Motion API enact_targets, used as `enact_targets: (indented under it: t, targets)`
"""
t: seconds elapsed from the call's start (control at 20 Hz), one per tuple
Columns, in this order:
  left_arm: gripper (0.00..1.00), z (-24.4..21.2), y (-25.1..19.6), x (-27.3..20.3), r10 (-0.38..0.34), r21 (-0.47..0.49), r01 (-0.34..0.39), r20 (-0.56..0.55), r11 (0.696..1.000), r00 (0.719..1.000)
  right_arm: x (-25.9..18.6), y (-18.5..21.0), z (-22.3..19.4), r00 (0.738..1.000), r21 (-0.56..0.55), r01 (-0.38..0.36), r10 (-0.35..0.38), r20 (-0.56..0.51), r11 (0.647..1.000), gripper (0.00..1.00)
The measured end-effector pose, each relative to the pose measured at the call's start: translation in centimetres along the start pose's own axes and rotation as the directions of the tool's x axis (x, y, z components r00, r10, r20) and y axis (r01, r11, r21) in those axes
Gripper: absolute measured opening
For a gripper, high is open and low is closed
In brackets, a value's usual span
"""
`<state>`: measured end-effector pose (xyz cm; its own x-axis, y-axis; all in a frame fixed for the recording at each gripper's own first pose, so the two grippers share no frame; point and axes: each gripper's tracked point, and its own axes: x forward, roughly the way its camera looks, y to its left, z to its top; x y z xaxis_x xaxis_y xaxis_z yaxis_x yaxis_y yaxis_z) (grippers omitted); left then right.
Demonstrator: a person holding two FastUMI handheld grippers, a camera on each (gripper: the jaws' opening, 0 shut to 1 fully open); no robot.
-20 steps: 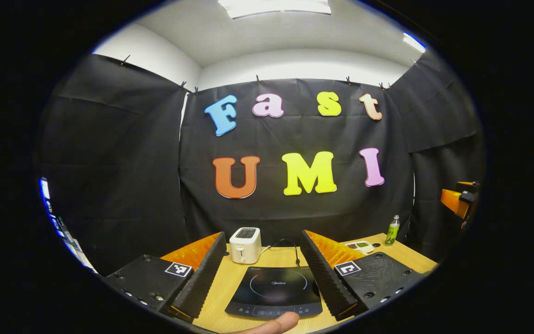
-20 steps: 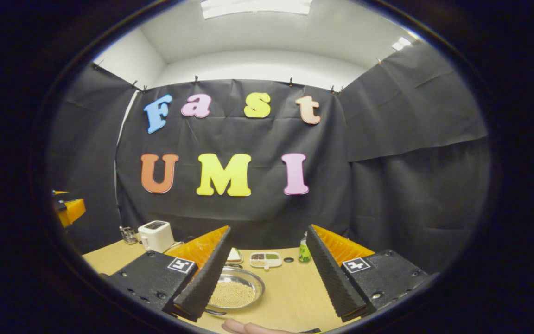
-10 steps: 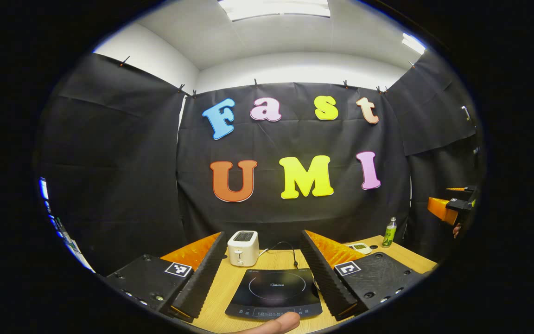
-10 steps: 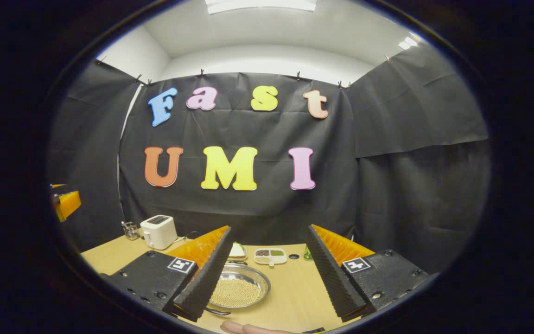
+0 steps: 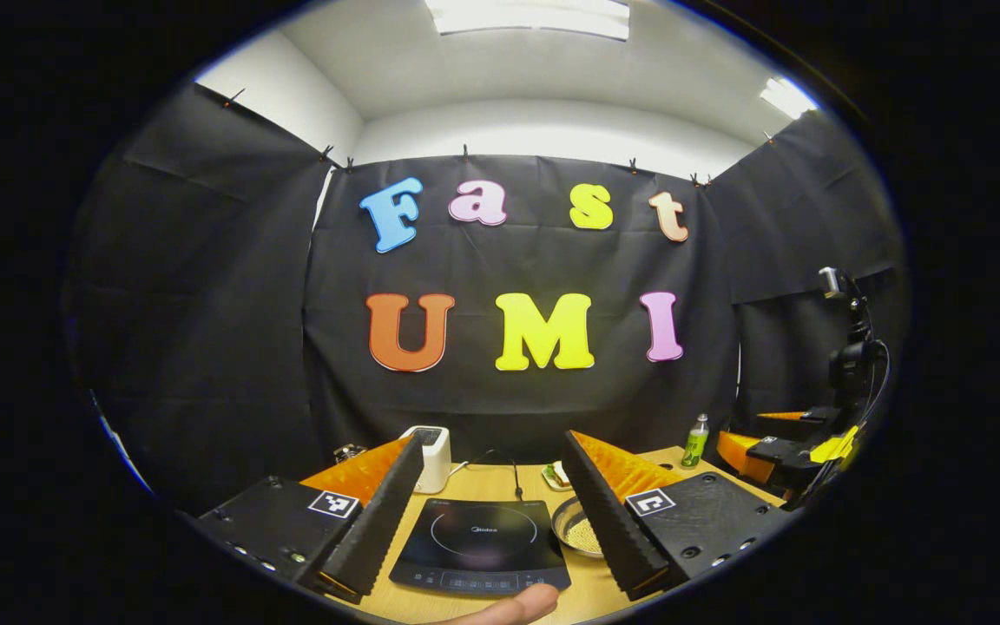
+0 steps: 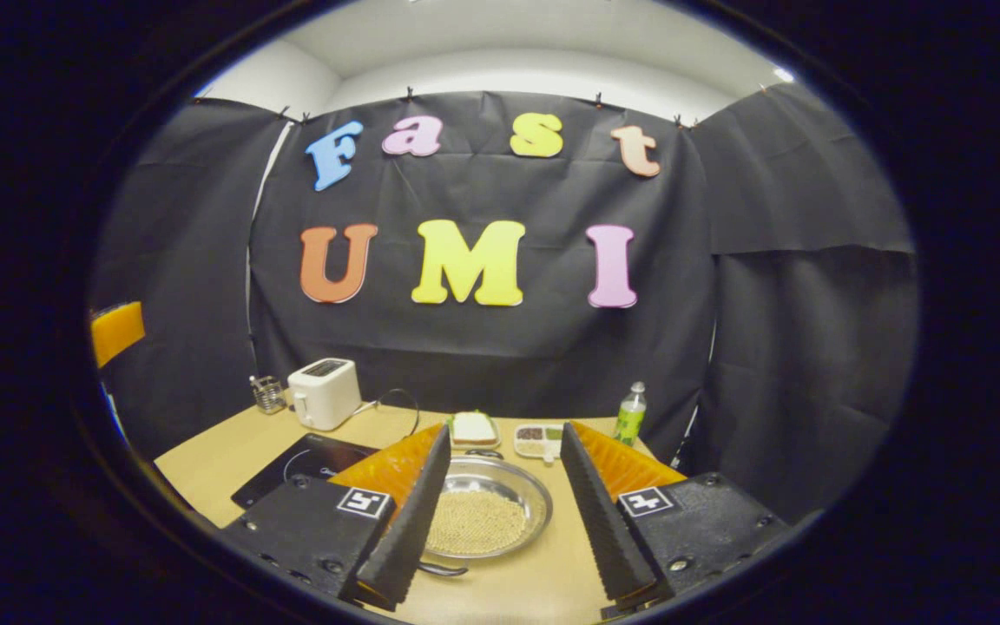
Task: First push the handle of the pot to place it horizontally, then grasp the pot with both hands and set it on the induction cooktop.
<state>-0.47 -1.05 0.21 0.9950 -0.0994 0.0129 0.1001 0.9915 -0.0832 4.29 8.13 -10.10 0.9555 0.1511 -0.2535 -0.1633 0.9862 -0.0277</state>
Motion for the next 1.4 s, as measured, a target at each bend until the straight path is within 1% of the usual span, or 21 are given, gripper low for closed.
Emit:
enact_targets:
  t: [0.05,0.1,0.15,0.2,0.25,0.3,0.35,0.4,0.45,0.55,0.75,0.85,0.9,0.95,1.05,1.2,1.25,1.3,1.35,1.4]
  targets:
    - [0.96,-0.3,0.0,0.1,0.001,0.002,-0.001,-0.003,1.0,1.0,0.5,0.7,-0.7,1.0,0.004,-0.013,0.013,-0.026,1.0,0.76]
    - [0.95,-0.4,0.0,0.1,-0.002,0.002,0.002,-0.006,1.0,1.0,0.9,0.9,-1.5,0.999,0.011,-0.02,0.021,-0.047,1.0,0.68]
    - [0.95,-0.6,0.1,0.0,-0.001,-0.001,0.001,-0.006,1.0,1.0,1.4,1.3,-2.1,0.998,0.019,-0.019,0.02,-0.065,1.0,0.65]
    - [0.96,-0.6,0.4,0.0,0.005,-0.004,-0.005,-0.002,1.0,1.0,1.9,1.6,-3.0,0.996,0.038,-0.014,0.018,-0.091,0.999,0.44]
    - [0.95,-0.4,0.7,0.0,0.015,-0.004,-0.015,0.01,1.0,1.0,2.3,2.2,-4.1,0.991,0.056,-0.023,0.03,-0.134,0.998,0.31]
    - [0.95,-0.1,1.1,0.0,0.027,-0.003,-0.027,0.021,1.0,0.999,2.9,2.9,-5.4,0.982,0.077,-0.035,0.049,-0.184,0.996,0.0]
    - [0.95,0.0,1.5,-0.2,0.039,-0.002,-0.039,0.03,0.999,0.999,3.2,3.9,-6.8,0.968,0.096,-0.06,0.082,-0.238,0.994,0.05]
    - [0.95,0.0,1.6,-0.3,0.045,-0.002,-0.045,0.036,0.999,0.998,3.7,4.6,-8.2,0.954,0.119,-0.071,0.102,-0.283,0.99,0.02]
    - [0.95,0.0,1.6,-0.4,0.047,-0.002,-0.047,0.039,0.999,0.998,4.3,4.8,-9.6,0.939,0.129,-0.069,0.108,-0.326,0.989,0.04]
    - [0.95,-0.1,1.5,-0.7,0.043,-0.003,-0.043,0.04,0.999,0.998,5.2,5.8,-12.0,0.911,0.153,-0.088,0.141,-0.386,0.984,0.04]
    - [0.95,-0.6,1.2,-1.5,0.042,0.014,-0.042,0.027,0.999,0.999,6.5,7.6,-17.6,0.839,0.171,-0.101,0.176,-0.514,0.98,0.04]
    - [0.95,-0.8,0.6,-1.9,0.03,0.025,-0.03,0.026,0.999,0.999,6.7,8.5,-19.4,0.807,0.183,-0.114,0.199,-0.555,0.976,0.04]
    - [0.95,-1.0,0.6,-2.1,0.03,0.029,-0.031,0.025,0.999,0.999,6.5,9.0,-20.0,0.796,0.19,-0.121,0.21,-0.569,0.974,0.01]
    - [0.96,-1.0,0.4,-2.2,0.027,0.032,-0.028,0.026,0.999,0.999,6.3,9.5,-20.4,0.785,0.196,-0.137,0.228,-0.576,0.971,0.04]
    - [0.95,-1.0,0.2,-2.4,0.019,0.031,-0.019,0.03,0.999,0.999,6.3,10.5,-21.3,0.764,0.199,-0.161,0.25,-0.595,0.967,0.04]
    - [0.95,-0.8,0.1,-2.5,0.015,0.02,-0.016,0.036,1.0,0.999,6.1,11.5,-22.9,0.732,0.215,-0.17,0.269,-0.626,0.962,0.04]
    - [0.95,-0.8,0.1,-2.6,0.014,0.02,-0.014,0.031,1.0,0.999,6.1,11.8,-23.1,0.724,0.224,-0.172,0.277,-0.631,0.959,0.04]
    - [0.95,-0.9,0.1,-2.5,0.012,0.022,-0.012,0.027,1.0,1.0,6.2,11.6,-23.5,0.721,0.221,-0.165,0.271,-0.637,0.961,0.04]
    - [0.95,-0.9,0.0,-2.5,0.01,0.024,-0.011,0.027,1.0,1.0,6.3,11.0,-24.0,0.718,0.204,-0.146,0.245,-0.652,0.968,0.04]
    - [0.95,-0.7,0.1,-2.6,0.011,0.024,-0.012,0.029,1.0,1.0,6.2,10.9,-24.2,0.713,0.221,-0.145,0.256,-0.653,0.965,0.04]
